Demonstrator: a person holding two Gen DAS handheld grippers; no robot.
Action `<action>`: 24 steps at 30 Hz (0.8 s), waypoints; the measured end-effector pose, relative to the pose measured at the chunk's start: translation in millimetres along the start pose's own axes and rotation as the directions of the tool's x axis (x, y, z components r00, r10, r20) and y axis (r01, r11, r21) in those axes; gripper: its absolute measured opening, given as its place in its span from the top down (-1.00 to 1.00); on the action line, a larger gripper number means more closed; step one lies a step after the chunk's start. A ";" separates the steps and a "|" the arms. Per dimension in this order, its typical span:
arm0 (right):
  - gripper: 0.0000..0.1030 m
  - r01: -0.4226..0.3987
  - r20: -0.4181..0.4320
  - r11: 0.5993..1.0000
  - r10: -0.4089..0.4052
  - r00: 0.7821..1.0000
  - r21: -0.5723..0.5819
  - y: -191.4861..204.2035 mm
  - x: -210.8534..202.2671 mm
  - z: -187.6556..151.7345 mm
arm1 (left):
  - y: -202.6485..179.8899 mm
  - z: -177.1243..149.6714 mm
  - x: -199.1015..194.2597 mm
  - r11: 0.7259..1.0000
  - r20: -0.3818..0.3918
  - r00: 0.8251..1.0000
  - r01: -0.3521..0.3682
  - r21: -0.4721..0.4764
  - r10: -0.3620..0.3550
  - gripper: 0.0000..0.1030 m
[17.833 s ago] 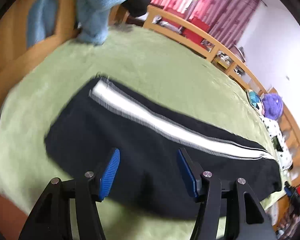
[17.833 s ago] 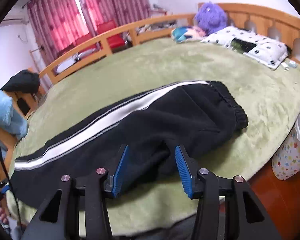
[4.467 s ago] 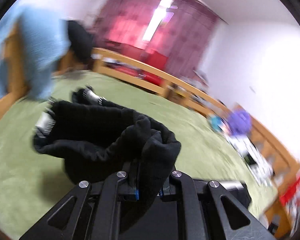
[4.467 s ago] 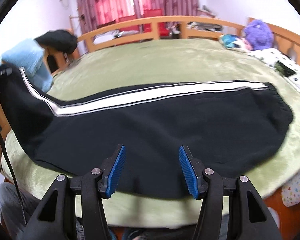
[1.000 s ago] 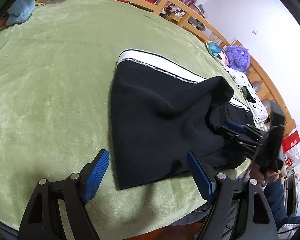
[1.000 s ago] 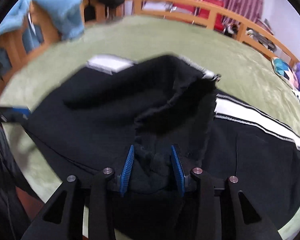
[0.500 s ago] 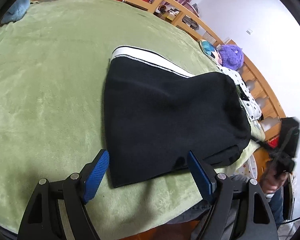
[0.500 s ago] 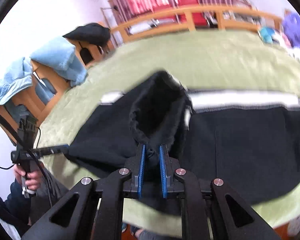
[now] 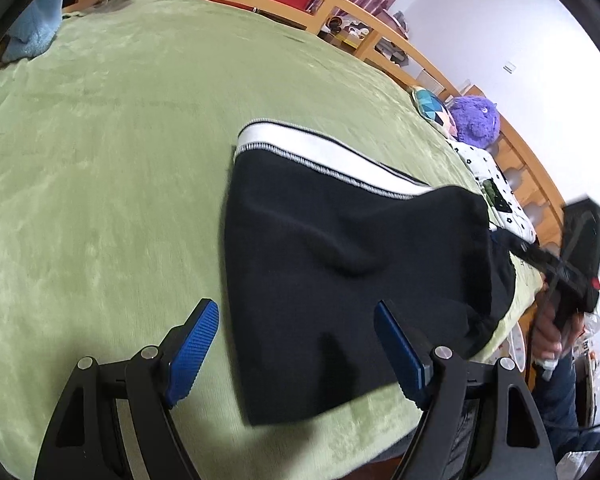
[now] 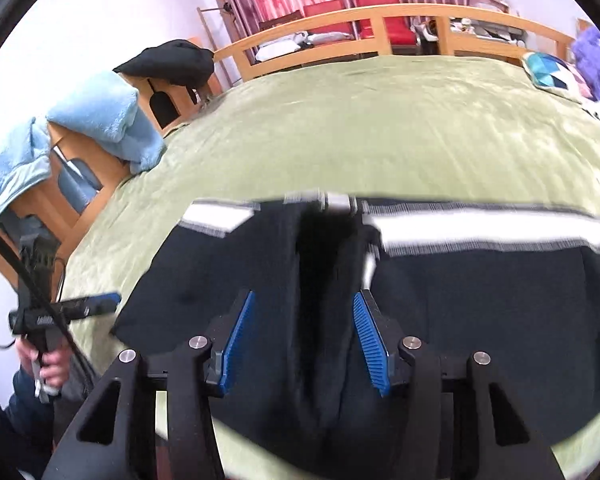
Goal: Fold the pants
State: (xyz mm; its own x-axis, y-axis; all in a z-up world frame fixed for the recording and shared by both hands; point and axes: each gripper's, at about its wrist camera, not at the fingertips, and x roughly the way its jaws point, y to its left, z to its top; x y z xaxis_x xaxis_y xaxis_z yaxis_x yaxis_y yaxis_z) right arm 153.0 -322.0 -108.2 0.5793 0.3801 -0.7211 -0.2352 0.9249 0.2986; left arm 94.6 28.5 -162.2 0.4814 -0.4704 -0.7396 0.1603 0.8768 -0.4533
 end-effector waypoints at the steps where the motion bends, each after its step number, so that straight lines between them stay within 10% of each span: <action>1: 0.02 -0.022 -0.010 1.000 0.022 1.000 0.015 -3.0 10.3 11.0 | -0.8 4.7 1.9 1.000 -0.001 1.000 -0.008 0.008 0.008 -0.53; 11: -0.07 -0.255 -0.164 0.920 0.312 0.936 0.297 -35.9 111.2 48.7 | -7.4 7.6 54.0 0.989 -0.128 0.988 -0.067 0.131 0.084 -0.53; 13: 0.83 -0.317 -0.113 0.895 0.366 0.924 0.313 -36.8 110.2 51.5 | -5.9 4.9 56.2 0.988 -0.137 0.986 -0.077 0.136 0.095 -0.54; 19: 0.97 -0.440 0.108 0.877 0.427 0.898 0.192 -31.0 58.9 62.3 | 6.5 5.2 40.2 0.997 -0.150 0.989 0.018 0.074 -0.007 -0.59; 24: 0.53 -0.159 -0.175 0.942 0.217 0.960 0.296 -45.4 118.5 34.3 | 7.7 3.2 42.0 0.996 -0.171 0.985 -0.012 0.092 0.027 -0.57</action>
State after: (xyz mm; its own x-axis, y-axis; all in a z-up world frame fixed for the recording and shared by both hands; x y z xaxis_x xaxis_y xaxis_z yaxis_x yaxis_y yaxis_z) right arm 259.1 -319.0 -185.8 0.3686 0.5662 -0.7373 -0.0828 0.8100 0.5806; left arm 118.8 15.8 -195.2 0.3316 -0.4565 -0.8256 0.2332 0.8876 -0.3971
